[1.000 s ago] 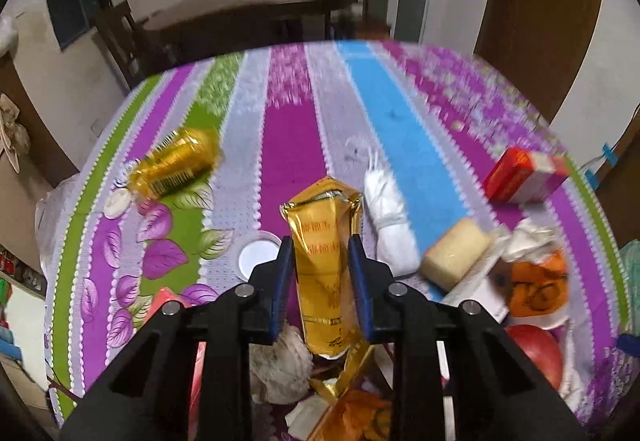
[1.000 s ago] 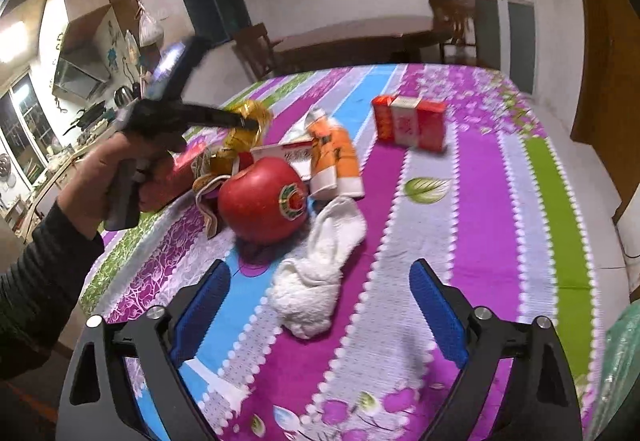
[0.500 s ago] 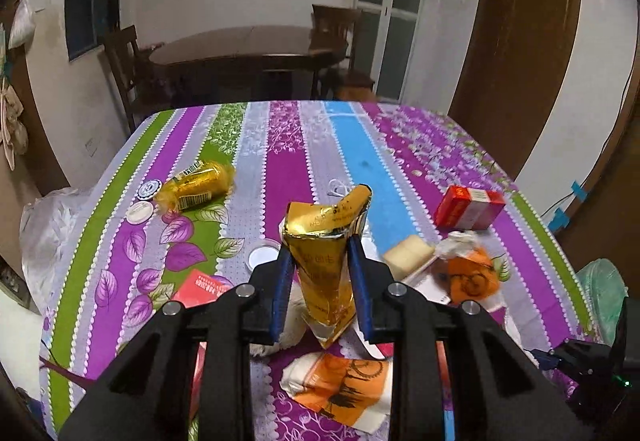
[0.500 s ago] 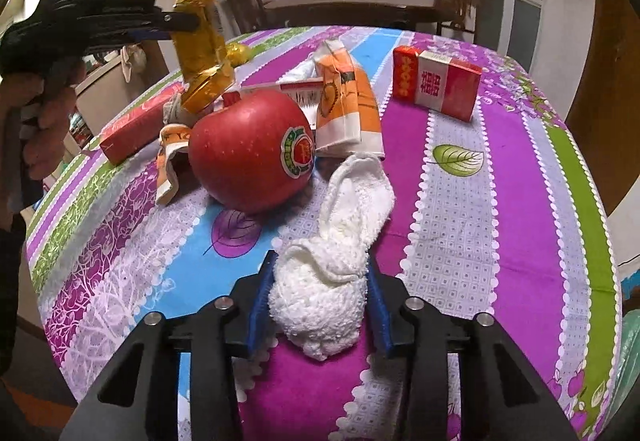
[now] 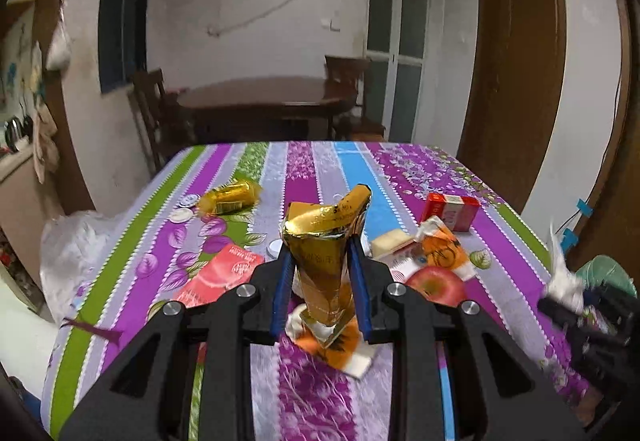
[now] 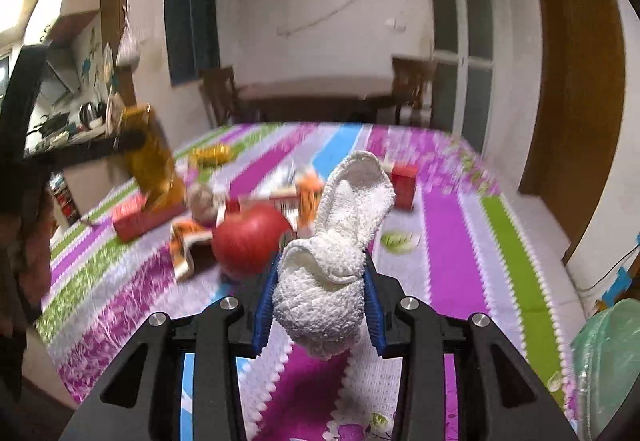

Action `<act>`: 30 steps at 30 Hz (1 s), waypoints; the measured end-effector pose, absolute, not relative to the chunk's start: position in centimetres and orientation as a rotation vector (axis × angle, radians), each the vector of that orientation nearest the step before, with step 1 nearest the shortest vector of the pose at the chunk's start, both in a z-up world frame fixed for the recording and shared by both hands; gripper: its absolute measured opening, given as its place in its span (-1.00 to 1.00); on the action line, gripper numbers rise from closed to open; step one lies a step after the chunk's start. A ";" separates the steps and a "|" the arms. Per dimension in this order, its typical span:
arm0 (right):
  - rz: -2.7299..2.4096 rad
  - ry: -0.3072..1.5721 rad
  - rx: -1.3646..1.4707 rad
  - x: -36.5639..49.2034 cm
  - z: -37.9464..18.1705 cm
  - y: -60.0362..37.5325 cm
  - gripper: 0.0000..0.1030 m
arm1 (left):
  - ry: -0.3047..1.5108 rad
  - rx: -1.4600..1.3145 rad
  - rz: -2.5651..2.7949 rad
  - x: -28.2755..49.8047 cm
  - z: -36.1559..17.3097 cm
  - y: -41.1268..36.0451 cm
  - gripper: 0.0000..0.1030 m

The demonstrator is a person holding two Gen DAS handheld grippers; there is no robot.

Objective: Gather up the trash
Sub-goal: 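Lift the gold wrapper and white cloth above the table with both tools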

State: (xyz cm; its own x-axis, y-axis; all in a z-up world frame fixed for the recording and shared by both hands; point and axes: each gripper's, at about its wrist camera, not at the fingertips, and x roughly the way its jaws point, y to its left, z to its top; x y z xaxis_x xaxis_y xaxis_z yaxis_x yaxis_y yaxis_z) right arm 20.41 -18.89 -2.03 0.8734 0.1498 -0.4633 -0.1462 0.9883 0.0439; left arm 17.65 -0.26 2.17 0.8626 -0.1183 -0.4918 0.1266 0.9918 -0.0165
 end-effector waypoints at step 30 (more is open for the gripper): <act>0.139 0.354 -0.003 14.8 1.3 -16.6 -0.24 | 0.359 0.050 -0.121 9.0 1.8 -3.9 -0.51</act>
State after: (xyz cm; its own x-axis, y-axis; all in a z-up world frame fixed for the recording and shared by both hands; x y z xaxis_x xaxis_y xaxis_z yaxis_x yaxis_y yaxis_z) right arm 14.75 -16.57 1.34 0.9285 0.1351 -0.3459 -0.1362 0.9905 0.0211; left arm 8.96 -3.92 1.84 0.9291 -0.1093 -0.3532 0.1271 0.9915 0.0274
